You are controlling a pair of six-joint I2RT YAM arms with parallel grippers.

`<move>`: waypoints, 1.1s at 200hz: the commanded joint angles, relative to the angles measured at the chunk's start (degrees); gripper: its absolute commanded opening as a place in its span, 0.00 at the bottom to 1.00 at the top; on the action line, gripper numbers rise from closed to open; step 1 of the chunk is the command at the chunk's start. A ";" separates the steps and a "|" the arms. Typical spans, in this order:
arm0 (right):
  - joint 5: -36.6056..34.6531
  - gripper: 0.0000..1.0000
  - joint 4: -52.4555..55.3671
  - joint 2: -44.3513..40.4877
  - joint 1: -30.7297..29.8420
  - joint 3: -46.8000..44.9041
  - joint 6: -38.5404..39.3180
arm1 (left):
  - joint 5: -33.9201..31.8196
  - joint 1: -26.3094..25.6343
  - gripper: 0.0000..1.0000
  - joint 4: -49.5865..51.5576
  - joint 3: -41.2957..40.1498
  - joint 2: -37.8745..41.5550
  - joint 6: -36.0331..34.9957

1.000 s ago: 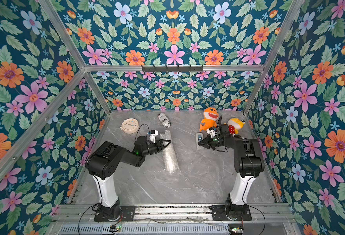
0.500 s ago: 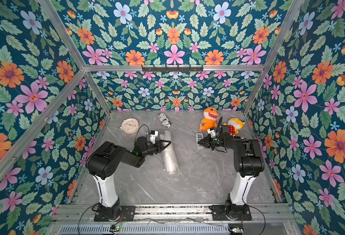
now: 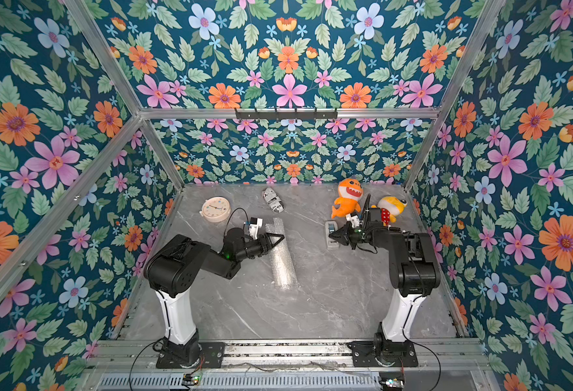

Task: Wrap vases in bubble wrap
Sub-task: Tear off the tape using the Tape Cutter.

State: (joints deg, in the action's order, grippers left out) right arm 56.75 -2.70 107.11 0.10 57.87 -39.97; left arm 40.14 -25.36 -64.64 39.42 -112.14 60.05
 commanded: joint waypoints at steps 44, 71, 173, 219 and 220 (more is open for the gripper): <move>9.68 0.00 -23.23 -1.38 -0.46 -6.47 -17.15 | 0.85 -0.04 0.29 -3.56 0.22 -0.19 0.52; 10.61 0.00 -31.84 -1.07 -0.49 -7.66 -24.83 | 0.82 -0.04 0.29 -3.56 -0.04 0.08 0.42; 4.92 0.00 -11.46 -5.84 -0.41 -3.89 -16.53 | 0.90 -0.04 0.29 -4.18 0.42 -0.71 0.81; 2.56 0.00 2.47 -7.18 -0.36 -5.60 -4.44 | 0.99 -0.04 0.29 -4.04 0.30 -0.78 0.68; 2.48 0.00 2.67 -7.23 -0.36 -5.68 -4.30 | 0.99 -0.04 0.29 -4.07 0.31 -0.79 0.68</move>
State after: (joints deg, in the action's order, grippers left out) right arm 60.71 -10.31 101.08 -0.25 52.84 -53.34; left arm 40.29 -25.39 -65.19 39.55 -112.75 60.66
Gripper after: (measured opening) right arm 0.050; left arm 0.537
